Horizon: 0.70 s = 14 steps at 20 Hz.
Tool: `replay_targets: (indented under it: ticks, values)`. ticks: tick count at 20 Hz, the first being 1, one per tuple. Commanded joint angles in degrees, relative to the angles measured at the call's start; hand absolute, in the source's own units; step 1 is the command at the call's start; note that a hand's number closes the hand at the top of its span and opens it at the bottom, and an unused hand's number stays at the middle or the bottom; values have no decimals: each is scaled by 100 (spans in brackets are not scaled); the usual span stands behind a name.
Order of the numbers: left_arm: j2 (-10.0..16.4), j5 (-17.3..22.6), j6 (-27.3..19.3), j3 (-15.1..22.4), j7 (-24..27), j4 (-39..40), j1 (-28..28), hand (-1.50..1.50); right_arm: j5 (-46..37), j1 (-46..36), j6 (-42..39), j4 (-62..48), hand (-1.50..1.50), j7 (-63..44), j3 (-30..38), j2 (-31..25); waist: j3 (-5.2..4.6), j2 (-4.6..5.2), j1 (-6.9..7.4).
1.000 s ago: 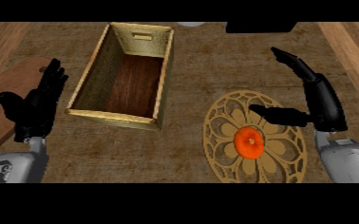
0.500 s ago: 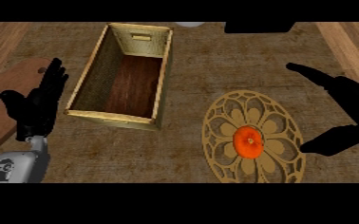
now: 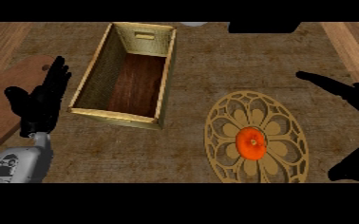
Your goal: Pick the squash from the placemat and place it in the basket
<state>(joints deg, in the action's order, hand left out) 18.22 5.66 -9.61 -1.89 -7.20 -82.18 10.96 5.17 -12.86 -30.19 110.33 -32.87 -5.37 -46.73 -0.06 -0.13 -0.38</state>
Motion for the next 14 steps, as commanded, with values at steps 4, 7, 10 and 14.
replay_targets:
  ticks: [4,7,10,14]
  values:
    - [-68,-145,33,-45,-183,-245,26,0,-831,317,218,-336,-150,711,9,898,8,18,60]
    - [-49,-62,156,-208,-131,-150,57,0,-1410,802,491,-211,-150,950,-288,1341,8,14,40]
    - [-380,-386,-50,111,-270,-699,-397,0,-1536,991,279,-278,-150,1199,-46,1453,7,8,44]
    - [-162,-197,332,-207,-194,-230,18,0,-2086,1184,540,-894,-150,2219,-124,1741,8,13,29]
